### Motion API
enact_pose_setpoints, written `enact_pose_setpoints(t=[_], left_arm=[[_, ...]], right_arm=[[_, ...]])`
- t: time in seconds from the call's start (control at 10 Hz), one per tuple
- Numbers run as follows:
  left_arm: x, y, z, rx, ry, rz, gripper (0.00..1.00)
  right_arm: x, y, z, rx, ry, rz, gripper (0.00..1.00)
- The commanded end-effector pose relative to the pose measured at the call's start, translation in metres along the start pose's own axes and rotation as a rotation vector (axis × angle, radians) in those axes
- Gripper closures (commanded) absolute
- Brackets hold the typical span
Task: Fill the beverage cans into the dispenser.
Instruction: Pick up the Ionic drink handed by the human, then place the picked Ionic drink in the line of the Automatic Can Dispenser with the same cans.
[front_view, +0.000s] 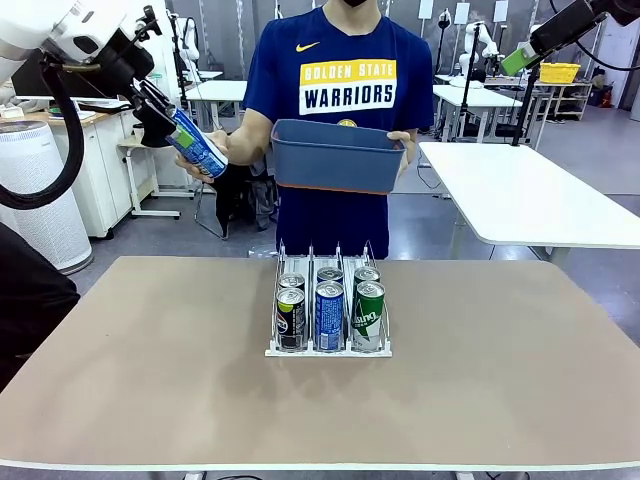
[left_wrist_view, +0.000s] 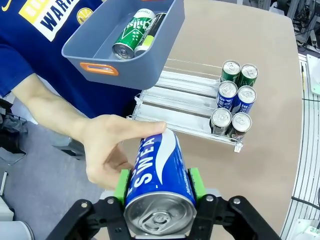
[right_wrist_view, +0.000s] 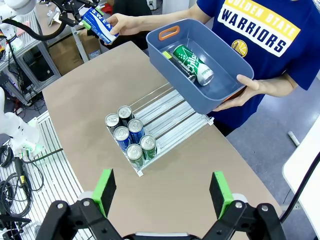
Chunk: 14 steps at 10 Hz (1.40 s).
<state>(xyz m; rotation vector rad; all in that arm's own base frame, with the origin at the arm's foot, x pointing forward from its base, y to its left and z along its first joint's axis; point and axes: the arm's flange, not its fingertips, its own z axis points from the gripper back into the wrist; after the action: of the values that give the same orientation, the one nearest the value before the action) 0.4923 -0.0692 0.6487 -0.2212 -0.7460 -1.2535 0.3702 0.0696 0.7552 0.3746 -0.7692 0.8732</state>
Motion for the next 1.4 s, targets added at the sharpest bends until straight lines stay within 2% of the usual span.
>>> enact_pose_setpoints(t=[0.0, 0.4, 0.5, 1.3], left_arm=[[-0.0032, -0.0042, 0.0013, -0.004, 0.049, -0.007, 1.0], [-0.0001, -0.0011, 0.0016, 0.007, 0.042, 0.02, 1.0], [-0.0011, -0.0005, -0.0004, 0.0, 0.031, -0.02, 0.52], [-0.0011, -0.0005, -0.0004, 0.0, 0.031, -0.02, 0.52]], right_arm=[[-0.0005, -0.0001, -0.0002, 0.001, 0.0, -0.001, 0.0], [-0.0005, -0.0001, -0.0002, 0.001, 0.0, -0.001, 0.0], [-0.0005, -0.0001, -0.0002, 0.001, 0.0, -0.001, 0.0], [-0.0005, -0.0001, -0.0002, 0.001, 0.0, -0.001, 0.0]])
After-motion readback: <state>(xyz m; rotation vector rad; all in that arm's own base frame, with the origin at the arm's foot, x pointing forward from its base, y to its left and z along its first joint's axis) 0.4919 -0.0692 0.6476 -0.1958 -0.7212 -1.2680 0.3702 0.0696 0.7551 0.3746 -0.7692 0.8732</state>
